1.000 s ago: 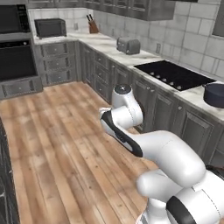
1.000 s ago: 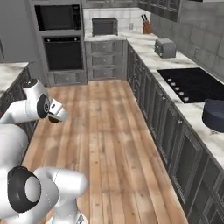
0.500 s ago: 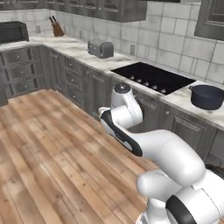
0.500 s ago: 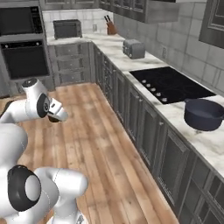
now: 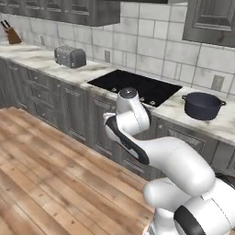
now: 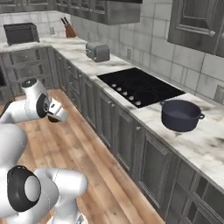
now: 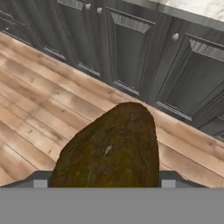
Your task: Turn on the sink faucet. Then move the avocado from the counter to the sink. Turn off the sink. Move the vegetable from the sink to the pot next to the stove. Finally move the pot to the rear left burner.
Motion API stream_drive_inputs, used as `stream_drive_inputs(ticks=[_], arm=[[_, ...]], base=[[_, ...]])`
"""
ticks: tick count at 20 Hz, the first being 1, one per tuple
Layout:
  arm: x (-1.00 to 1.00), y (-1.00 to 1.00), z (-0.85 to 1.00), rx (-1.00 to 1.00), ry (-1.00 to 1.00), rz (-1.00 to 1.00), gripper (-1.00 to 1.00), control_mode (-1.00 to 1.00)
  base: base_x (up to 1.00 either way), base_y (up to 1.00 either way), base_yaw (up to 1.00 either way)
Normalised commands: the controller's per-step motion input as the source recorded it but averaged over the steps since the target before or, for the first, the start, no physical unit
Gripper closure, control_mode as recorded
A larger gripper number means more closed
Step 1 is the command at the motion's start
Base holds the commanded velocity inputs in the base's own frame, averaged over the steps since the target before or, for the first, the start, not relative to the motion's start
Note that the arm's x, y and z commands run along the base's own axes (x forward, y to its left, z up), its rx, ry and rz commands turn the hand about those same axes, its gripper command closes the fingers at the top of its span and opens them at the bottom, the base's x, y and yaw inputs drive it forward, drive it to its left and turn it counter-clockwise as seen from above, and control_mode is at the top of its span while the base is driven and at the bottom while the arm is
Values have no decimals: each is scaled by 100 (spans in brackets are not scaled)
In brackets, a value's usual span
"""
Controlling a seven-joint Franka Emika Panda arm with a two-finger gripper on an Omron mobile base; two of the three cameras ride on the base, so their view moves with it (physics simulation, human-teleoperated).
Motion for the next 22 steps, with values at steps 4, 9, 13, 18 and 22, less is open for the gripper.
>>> stream_drive_inputs(ticks=[4,9,13,18,22], arm=[[0,0,0,0,0,0,100,100],[0,0,0,0,0,0,100,100],[0,0,0,0,0,0,100,100],[0,0,0,0,0,0,100,100],[0,0,0,0,0,0,100,100]], base=[[77,1,-41],[77,13,-42],[72,29,-44],[66,42,-44],[65,40,-42]])
